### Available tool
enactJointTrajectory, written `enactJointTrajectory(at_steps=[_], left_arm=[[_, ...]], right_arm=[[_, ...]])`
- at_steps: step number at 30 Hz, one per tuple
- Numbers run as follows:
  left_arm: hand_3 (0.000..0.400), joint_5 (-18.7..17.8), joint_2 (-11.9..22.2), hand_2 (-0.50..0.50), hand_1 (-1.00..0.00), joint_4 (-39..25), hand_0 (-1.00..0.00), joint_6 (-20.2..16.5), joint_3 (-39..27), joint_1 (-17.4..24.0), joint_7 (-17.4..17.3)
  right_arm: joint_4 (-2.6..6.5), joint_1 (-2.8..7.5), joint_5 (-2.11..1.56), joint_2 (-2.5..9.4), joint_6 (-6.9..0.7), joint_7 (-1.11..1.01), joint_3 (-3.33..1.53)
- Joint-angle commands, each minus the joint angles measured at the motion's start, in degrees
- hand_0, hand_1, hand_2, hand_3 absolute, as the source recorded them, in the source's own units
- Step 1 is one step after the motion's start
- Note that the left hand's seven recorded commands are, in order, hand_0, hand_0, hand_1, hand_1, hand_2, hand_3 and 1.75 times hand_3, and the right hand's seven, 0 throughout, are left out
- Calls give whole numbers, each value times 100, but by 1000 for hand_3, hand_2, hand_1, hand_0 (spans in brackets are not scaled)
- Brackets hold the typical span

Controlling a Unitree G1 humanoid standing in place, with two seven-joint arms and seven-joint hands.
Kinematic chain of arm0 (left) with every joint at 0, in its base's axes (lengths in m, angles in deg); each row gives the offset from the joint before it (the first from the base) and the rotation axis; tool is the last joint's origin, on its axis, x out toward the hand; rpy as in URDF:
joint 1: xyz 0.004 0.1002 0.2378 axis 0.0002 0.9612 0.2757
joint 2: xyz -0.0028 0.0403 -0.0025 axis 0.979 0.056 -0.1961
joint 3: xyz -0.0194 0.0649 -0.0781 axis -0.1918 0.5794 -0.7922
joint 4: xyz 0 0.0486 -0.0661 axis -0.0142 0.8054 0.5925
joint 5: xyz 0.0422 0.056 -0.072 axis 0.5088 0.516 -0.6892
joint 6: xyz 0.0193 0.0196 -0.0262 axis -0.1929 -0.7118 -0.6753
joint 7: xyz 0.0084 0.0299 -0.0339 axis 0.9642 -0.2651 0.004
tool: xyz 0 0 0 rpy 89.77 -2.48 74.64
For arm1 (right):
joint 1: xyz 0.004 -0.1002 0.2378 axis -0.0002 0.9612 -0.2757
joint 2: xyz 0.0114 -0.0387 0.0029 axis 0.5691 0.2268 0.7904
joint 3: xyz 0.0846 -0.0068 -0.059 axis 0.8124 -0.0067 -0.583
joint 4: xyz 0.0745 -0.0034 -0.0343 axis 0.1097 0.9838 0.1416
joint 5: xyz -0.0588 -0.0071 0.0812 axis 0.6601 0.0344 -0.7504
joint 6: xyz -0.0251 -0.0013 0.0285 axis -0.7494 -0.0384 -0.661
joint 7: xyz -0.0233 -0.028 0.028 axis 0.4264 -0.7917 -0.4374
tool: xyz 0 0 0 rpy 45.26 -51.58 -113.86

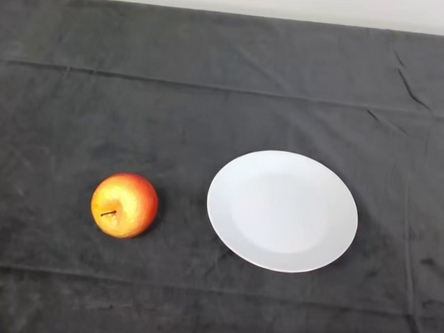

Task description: Move the apple to the plate

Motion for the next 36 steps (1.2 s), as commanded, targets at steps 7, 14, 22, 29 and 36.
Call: enactJointTrajectory(at_steps=[7, 14, 22, 29, 36], left_arm=[[0, 211, -94, 0, 0, -54, 0, 86, -187, -19, -28], [0, 313, -75, 0, 0, -47, 0, 193, -183, -71, 12], [0, 416, 36, 0, 0, -31, 0, 339, -202, -128, 18], [0, 579, 114, 0, 0, -20, 0, 540, -171, -246, 123], [0, 814, 114, 0, 0, -48, 0, 806, -73, -368, 300]], right_arm=[[452, 639, -146, 453, -602, -20, 16], [452, 638, -159, 454, -602, -22, 5], [453, 637, -172, 455, -602, -24, -6], [454, 636, -182, 455, -601, -26, -15], [457, 635, -191, 455, -600, -28, -22]])
